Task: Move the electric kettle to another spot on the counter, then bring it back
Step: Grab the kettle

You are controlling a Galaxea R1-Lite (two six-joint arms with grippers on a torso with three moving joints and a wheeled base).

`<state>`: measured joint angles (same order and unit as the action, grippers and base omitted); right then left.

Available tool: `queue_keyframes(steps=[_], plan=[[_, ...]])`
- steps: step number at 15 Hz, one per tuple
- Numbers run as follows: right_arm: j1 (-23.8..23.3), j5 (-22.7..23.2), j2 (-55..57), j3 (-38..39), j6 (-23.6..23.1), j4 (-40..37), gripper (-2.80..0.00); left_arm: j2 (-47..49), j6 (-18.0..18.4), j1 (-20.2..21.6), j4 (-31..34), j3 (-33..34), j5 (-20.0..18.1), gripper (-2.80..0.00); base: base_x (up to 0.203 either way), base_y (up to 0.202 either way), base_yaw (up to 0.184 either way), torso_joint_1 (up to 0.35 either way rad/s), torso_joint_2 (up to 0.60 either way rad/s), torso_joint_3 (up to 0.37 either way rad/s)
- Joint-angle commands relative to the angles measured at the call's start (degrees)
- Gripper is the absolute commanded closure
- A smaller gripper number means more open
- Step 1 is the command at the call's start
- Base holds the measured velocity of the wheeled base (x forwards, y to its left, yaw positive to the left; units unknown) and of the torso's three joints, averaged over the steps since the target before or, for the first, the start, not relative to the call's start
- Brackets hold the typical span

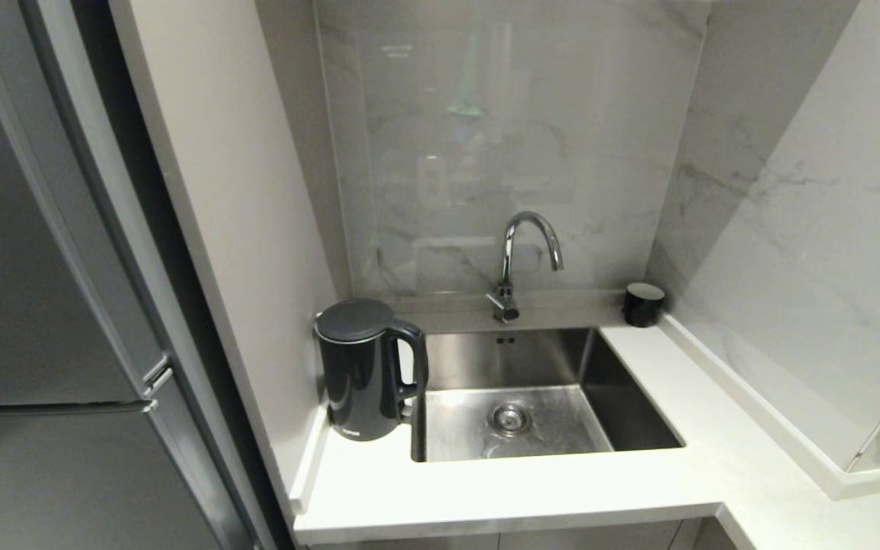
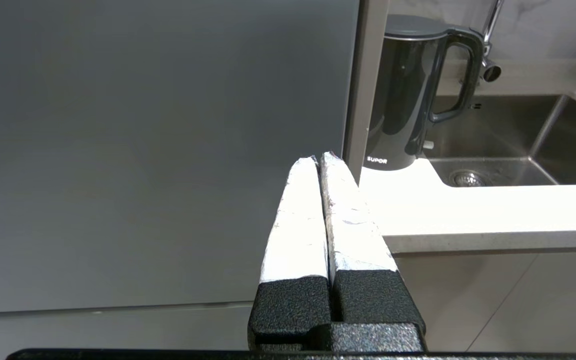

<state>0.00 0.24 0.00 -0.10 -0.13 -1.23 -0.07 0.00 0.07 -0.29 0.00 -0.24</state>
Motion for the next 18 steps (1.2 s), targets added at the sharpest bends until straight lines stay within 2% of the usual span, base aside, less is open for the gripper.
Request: queue_keyframes(steps=[1,18], plan=[[0.0,0.02,0.06,0.01,-0.04,0.0,0.0,0.07,0.0,0.01,-0.01,0.26,-0.02,0.0,0.0,0.0,0.0,0.076,-0.16,-0.089],[0.0,0.02,0.08,0.01,0.05,0.0,0.0,0.07,0.0,0.01,0.02,0.21,-0.02,0.0,0.0,0.0,0.0,0.011,-0.03,-0.013]])
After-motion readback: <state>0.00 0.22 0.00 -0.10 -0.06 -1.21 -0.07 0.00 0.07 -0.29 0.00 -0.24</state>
